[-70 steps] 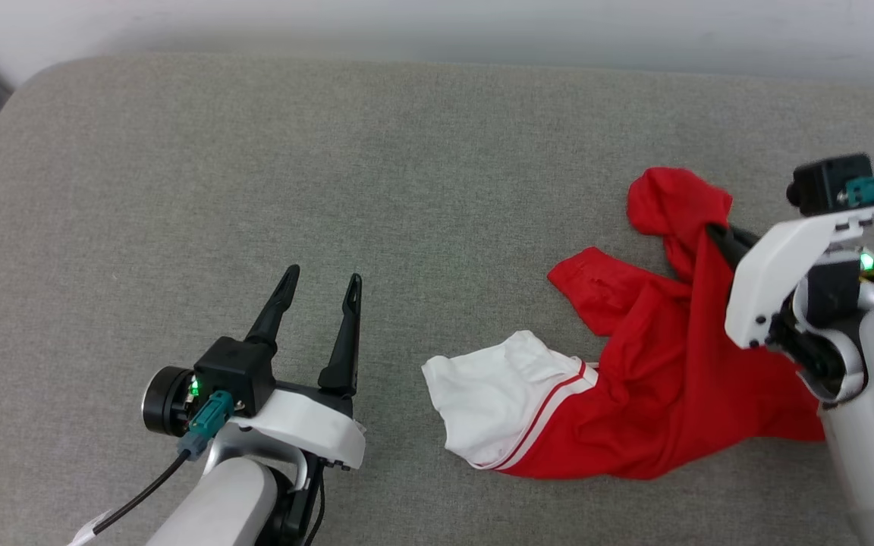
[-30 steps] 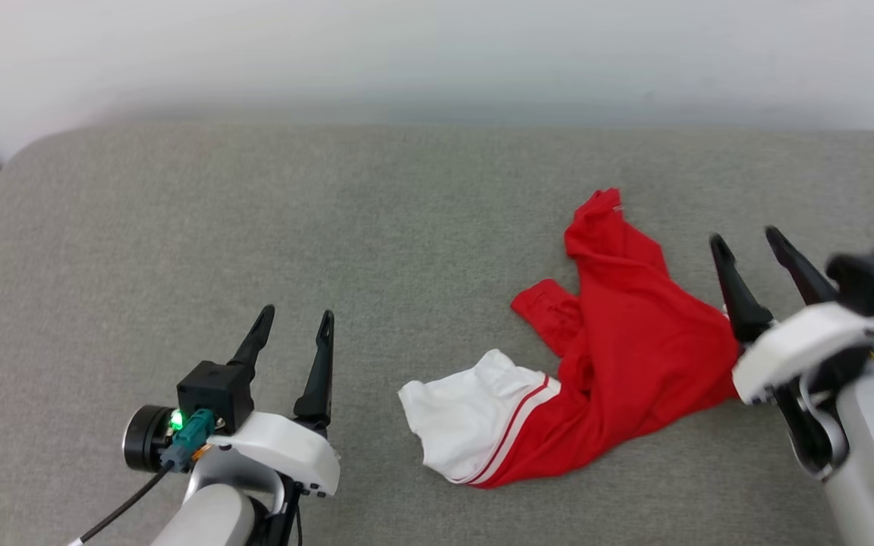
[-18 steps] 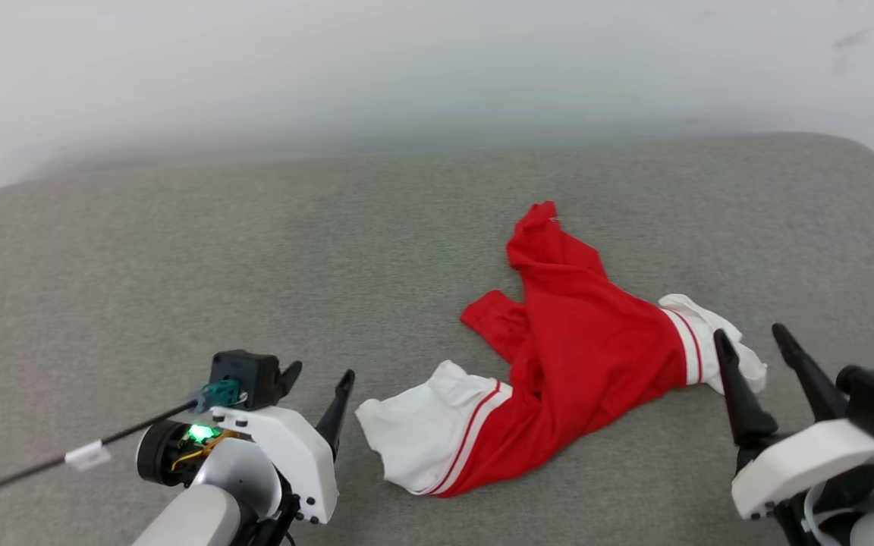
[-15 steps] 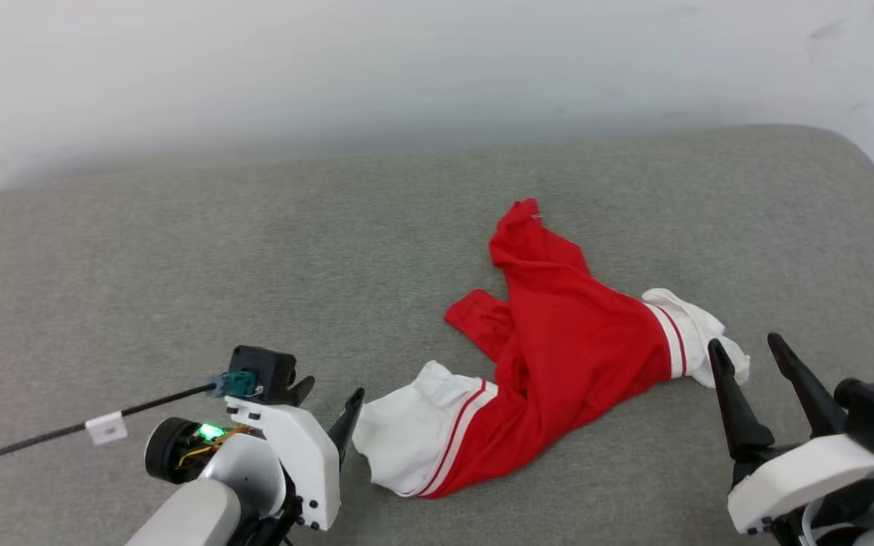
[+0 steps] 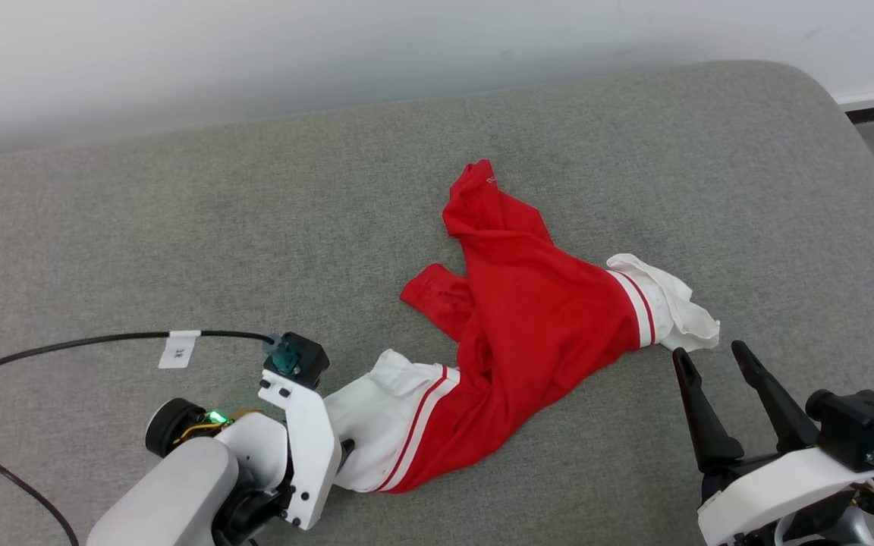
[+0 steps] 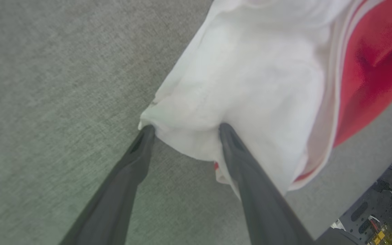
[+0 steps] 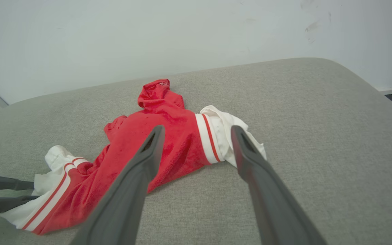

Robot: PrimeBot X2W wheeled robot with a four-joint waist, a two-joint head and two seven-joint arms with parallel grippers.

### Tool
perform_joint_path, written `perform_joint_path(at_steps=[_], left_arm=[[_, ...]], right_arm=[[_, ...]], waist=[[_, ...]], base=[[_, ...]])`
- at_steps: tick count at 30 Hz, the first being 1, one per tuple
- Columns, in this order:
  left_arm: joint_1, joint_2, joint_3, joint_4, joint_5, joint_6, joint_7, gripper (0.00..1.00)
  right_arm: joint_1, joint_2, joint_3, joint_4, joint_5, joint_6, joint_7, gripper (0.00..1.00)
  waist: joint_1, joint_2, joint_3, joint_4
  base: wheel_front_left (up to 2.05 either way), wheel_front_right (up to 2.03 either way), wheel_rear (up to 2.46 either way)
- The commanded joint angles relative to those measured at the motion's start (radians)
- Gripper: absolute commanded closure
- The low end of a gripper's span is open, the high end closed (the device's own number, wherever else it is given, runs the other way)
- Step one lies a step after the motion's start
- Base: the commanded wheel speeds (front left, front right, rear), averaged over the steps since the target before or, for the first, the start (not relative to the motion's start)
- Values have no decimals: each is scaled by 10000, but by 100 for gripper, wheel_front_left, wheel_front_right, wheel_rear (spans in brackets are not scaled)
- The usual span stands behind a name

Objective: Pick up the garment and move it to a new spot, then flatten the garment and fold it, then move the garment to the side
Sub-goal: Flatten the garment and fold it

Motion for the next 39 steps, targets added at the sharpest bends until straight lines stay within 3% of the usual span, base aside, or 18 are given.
perform_joint_path(at_steps=[1, 3, 4, 5, 6, 16, 22, 28, 32, 39], left_arm=[[257, 59, -262, 420, 57, -34, 289, 0], [355, -51, -597, 703, -49, -184, 914, 0], [385, -80, -731, 787, -47, -225, 1142, 40], [392, -112, -822, 827, -24, -235, 1257, 62], [388, -178, -814, 829, -71, -204, 1250, 100], [503, -103, 427, -160, 167, 752, -1450, 100], [935, -24, 1055, -1231, 83, 1220, -2677, 100], [1022, 99, 1192, -2254, 270, 1451, -3030, 100], [884, 82, 1120, -2608, 379, 1498, -3044, 100], [590, -6, 983, -2806, 529, 1464, -3081, 100]], right_arm=[[4, 36, 8, 17, 49, -3, -66, 0], [-29, 60, 14, 62, 59, -3, -75, 0], [-47, 69, 13, 84, 67, -3, -88, 0], [-65, 77, 11, 99, 73, -3, -98, 0], [-73, 84, 3, 116, 82, -3, -92, 0], [149, 117, -416, 268, 340, -3, 248, 0], [281, -163, -1136, 701, 792, -3, 1444, 0], [-220, -944, -1418, 1362, 1095, -3, 2921, 0], [-798, -1525, -797, 1899, 1353, -3, 3816, 0], [-2019, -2234, 369, 3021, 1691, -3, 4396, 0]], waist=[[1, 0, 63, -48], [1, 0, 111, -51], [1, 0, 119, -47], [1, 0, 124, -41], [1, 0, 123, -28], [1, 0, -230, 502], [1, 0, -336, 949], [1, 0, -150, 1366], [1, 0, 39, 1551], [1, 0, 488, 1761]], base=[[0, 0, 0], [0, 0, 0], [0, 0, 0], [0, 0, 0], [0, 0, 0], [0, 0, 0], [0, 0, 0], [0, 0, 0], [0, 0, 0], [0, 0, 0]])
